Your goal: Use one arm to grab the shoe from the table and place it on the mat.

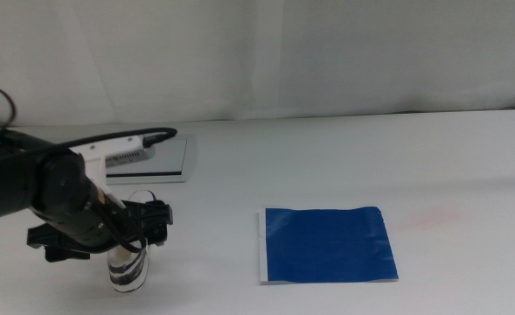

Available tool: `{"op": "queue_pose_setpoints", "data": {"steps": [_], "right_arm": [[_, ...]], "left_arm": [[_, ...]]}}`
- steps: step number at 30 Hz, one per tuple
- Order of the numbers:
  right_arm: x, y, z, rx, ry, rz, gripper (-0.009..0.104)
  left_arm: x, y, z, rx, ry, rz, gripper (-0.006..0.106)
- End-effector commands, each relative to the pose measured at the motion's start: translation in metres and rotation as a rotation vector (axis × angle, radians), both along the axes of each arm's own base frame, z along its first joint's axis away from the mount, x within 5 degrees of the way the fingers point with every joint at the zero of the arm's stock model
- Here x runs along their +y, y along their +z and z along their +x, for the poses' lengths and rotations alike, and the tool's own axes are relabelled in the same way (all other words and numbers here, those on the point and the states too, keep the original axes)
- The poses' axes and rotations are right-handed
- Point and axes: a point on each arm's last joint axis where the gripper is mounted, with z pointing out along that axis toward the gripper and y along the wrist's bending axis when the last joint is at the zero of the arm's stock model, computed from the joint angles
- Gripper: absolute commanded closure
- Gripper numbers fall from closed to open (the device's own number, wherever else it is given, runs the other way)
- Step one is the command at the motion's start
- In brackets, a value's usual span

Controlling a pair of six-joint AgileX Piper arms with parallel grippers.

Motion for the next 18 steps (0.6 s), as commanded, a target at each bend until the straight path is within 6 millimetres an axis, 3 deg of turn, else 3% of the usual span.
{"op": "queue_pose_setpoints", "data": {"steps": [1, 6, 18], "right_arm": [[0.0, -0.012, 0.0, 0.015, -0.005, -0.011, 0.034], [0.0, -0.012, 0.0, 0.015, -0.005, -0.011, 0.034], [0.0, -0.012, 0.0, 0.015, -0.005, -0.011, 0.034]], "left_arm": [[-0.002, -0.007, 0.006, -0.002, 0.017, 0.0, 0.012], [-0.005, -0.018, 0.013, -0.025, 0.008, -0.007, 0.012], [-0.005, -0.019, 0.02, -0.089, -0.035, 0.007, 0.012]]}}
